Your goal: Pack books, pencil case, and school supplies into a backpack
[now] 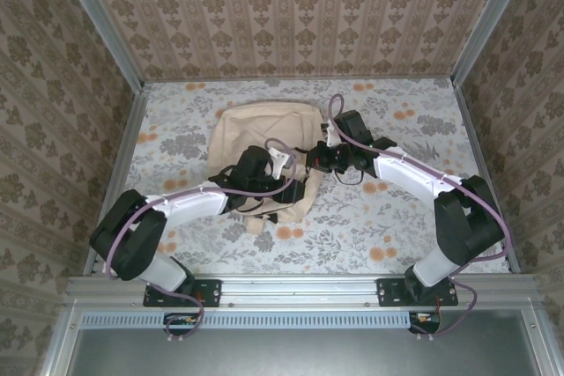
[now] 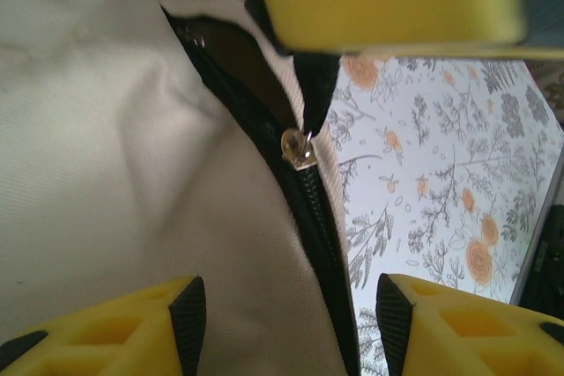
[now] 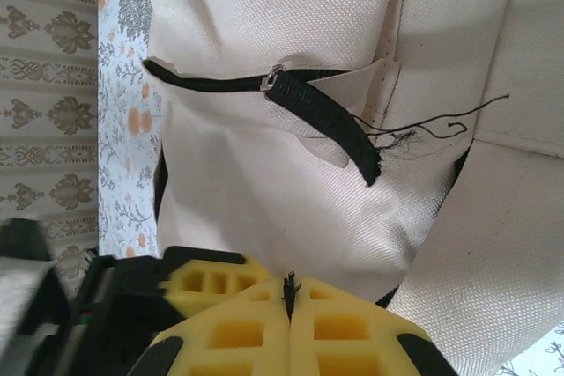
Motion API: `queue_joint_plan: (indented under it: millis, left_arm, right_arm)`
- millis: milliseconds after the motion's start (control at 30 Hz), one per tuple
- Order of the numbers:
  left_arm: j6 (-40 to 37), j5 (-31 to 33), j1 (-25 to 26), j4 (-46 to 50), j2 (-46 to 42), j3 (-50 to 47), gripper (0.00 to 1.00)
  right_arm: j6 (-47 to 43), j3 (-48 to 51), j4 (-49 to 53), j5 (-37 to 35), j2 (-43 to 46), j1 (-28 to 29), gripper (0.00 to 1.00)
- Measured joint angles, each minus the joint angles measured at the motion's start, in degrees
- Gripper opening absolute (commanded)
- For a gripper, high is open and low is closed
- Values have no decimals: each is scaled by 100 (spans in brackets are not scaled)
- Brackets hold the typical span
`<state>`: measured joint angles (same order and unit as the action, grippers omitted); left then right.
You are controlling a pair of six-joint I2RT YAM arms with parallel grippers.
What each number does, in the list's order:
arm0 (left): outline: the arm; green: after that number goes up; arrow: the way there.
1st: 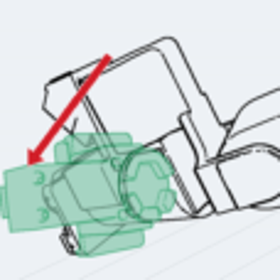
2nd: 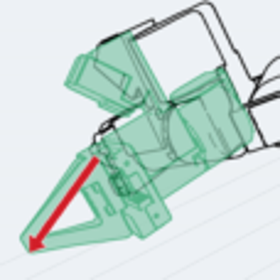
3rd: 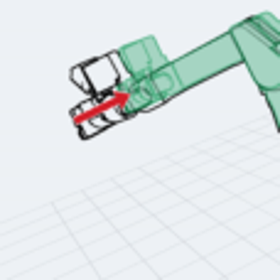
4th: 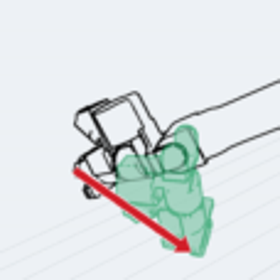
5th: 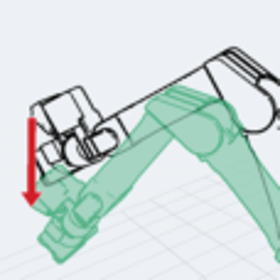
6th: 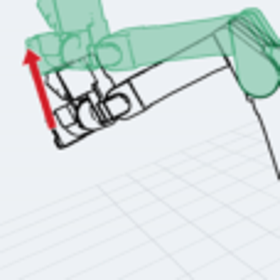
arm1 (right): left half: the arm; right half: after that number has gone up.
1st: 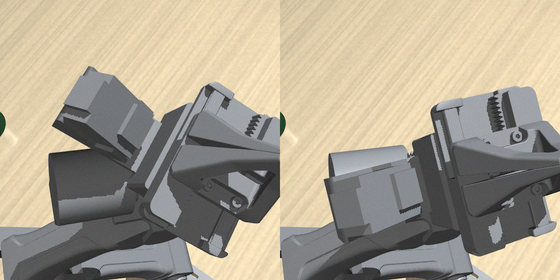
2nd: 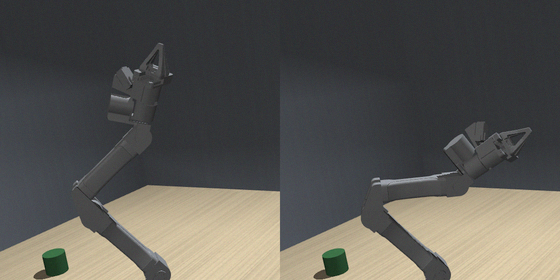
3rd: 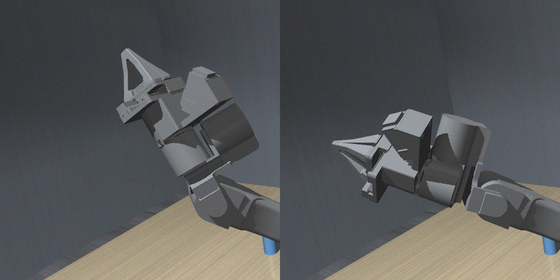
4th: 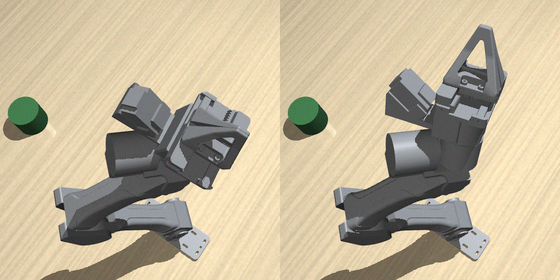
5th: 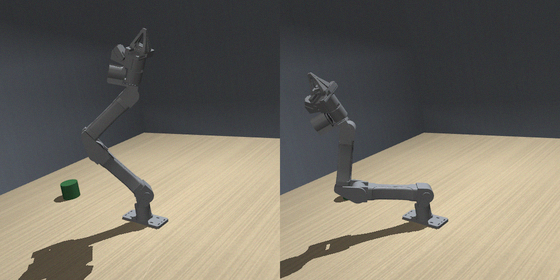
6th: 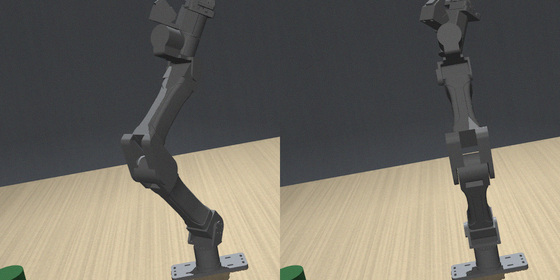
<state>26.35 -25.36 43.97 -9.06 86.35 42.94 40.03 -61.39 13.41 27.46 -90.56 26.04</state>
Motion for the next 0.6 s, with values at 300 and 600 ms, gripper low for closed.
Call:
queue_joint_plan:
  millis: [300,600]
  left_arm:
    - [46,11,31,4,299,66,19]
    - [109,31,35,-413,361,-46,5]
  right_arm:
    - [120,79,-26,72,59,0,0]
    - [629,835,-452,313,398,302,0]
